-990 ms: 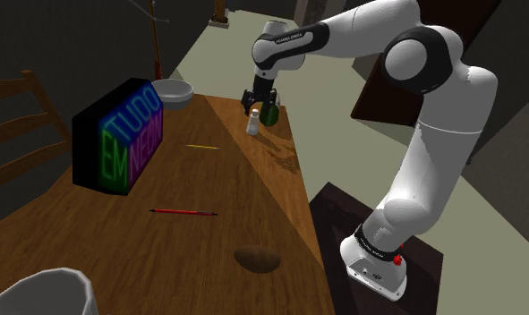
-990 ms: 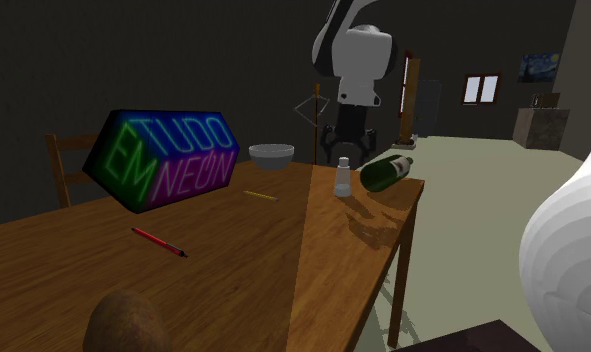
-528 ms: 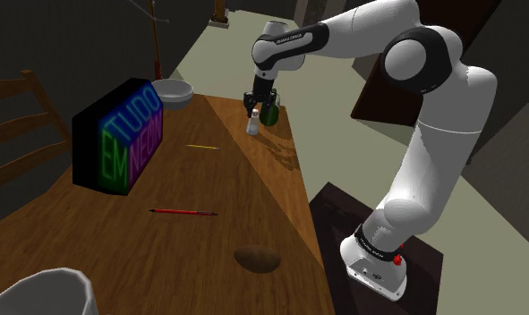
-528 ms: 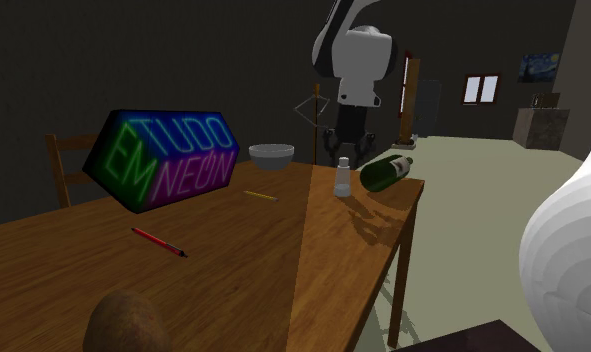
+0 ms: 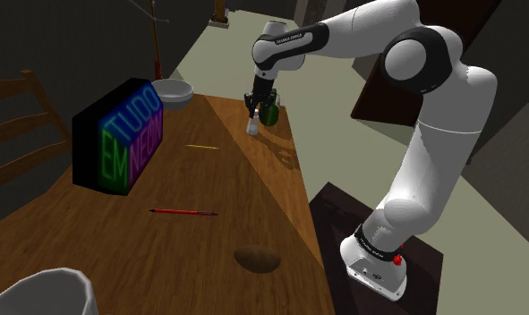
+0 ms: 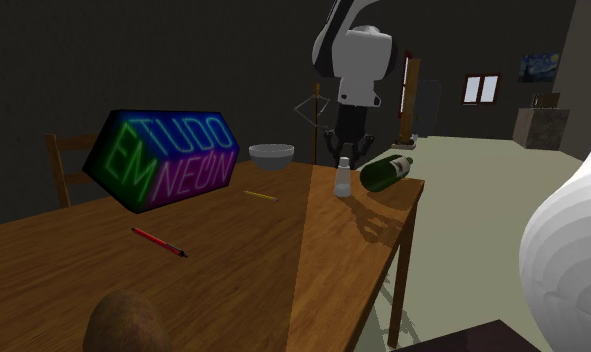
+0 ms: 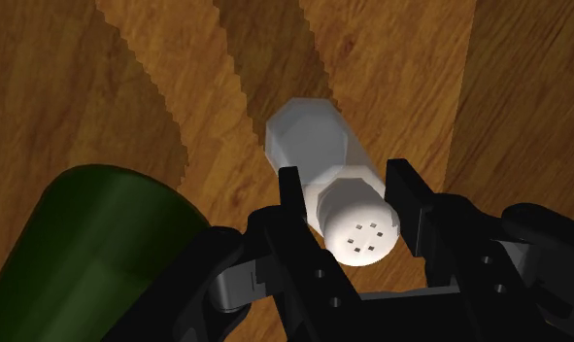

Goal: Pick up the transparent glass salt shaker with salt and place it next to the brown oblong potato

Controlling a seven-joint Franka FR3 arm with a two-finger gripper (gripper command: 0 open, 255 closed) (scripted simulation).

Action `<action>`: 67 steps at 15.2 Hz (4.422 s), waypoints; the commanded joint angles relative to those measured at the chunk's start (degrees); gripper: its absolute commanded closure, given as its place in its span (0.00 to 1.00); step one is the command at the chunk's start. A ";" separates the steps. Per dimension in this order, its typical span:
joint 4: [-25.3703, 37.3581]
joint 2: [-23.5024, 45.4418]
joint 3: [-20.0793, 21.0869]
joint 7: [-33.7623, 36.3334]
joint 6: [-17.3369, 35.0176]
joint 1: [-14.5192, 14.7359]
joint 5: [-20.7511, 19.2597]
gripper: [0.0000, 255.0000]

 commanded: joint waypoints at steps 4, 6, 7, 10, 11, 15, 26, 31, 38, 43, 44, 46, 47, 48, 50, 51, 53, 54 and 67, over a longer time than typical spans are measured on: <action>1.27 -0.75 -0.05 0.29 -2.06 0.01 -0.21 1.00; 2.17 -1.24 -0.09 0.47 -3.44 0.01 -0.34 1.00; 2.64 -1.47 -0.10 0.56 -4.13 0.01 -0.41 1.00; 4.13 -2.09 -0.15 0.83 -6.23 0.01 -0.58 1.00; 4.65 -2.28 -0.16 0.91 -6.93 0.00 -0.63 1.00; 6.90 -2.90 -0.21 1.24 -9.79 -0.02 -0.82 1.00; 14.42 -3.61 -0.31 2.07 -17.97 -0.14 -1.14 1.00; 18.57 -3.38 -0.35 2.42 -21.88 -0.24 -1.19 1.00; 17.04 -6.90 0.32 4.51 -23.65 0.99 -1.62 1.00; 5.86 -15.71 2.62 9.44 -20.73 3.88 -2.30 1.00; 3.94 -17.31 3.16 10.48 -20.30 4.39 -2.35 1.00; 0.37 -20.35 4.31 12.59 -19.57 5.41 -2.35 1.00; -1.28 -21.80 4.93 13.66 -19.26 5.90 -2.30 1.00; -2.86 -23.21 5.56 14.74 -18.98 6.40 -2.22 1.00; -5.78 -25.90 6.88 16.93 -18.52 7.37 -1.98 1.00; -7.13 -27.18 7.57 18.05 -18.33 7.85 -1.81 1.00; -9.62 -29.60 8.99 20.30 -18.03 8.84 -1.38 1.00; -10.76 -30.75 9.72 21.44 -17.91 9.35 -1.13 1.00; -19.60 -41.28 20.80 37.22 -17.38 16.14 3.98 1.00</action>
